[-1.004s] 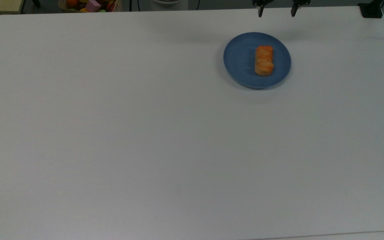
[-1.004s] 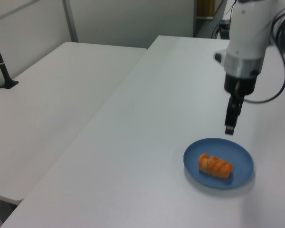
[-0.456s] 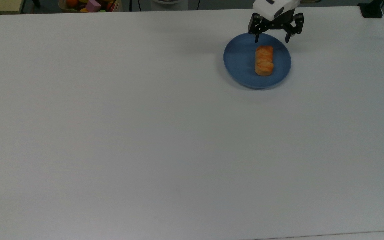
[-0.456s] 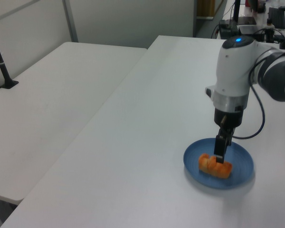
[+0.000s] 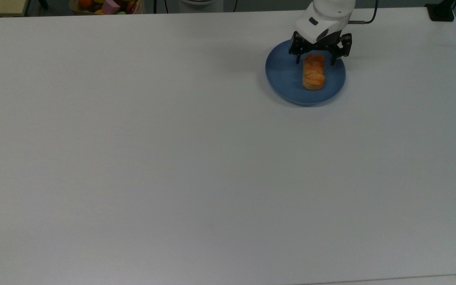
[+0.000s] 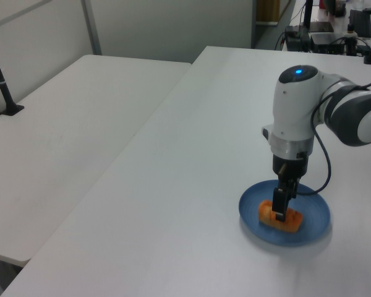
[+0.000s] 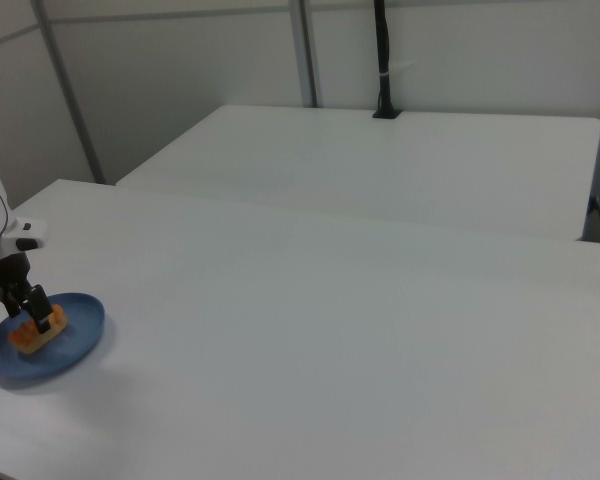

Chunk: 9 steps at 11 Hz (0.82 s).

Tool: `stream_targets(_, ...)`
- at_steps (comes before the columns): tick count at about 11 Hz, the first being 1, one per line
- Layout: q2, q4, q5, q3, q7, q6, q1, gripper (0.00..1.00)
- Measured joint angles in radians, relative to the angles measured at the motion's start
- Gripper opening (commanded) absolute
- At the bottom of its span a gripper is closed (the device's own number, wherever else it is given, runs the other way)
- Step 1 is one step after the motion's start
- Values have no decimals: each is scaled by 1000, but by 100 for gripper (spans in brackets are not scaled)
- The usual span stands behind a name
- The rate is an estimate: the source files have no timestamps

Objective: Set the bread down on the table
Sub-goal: 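Lower the open gripper around the bread roll and close it, then lift the bread roll up off the blue plate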

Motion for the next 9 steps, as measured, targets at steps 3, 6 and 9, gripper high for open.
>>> stream_targets(3, 41, 0, -34, 0, 24, 35, 0, 87)
stream_targets(6, 49, 1, -52, 0, 27, 44, 0, 43)
stream_targets(9, 49, 1, -65, 0, 29, 44, 0, 18)
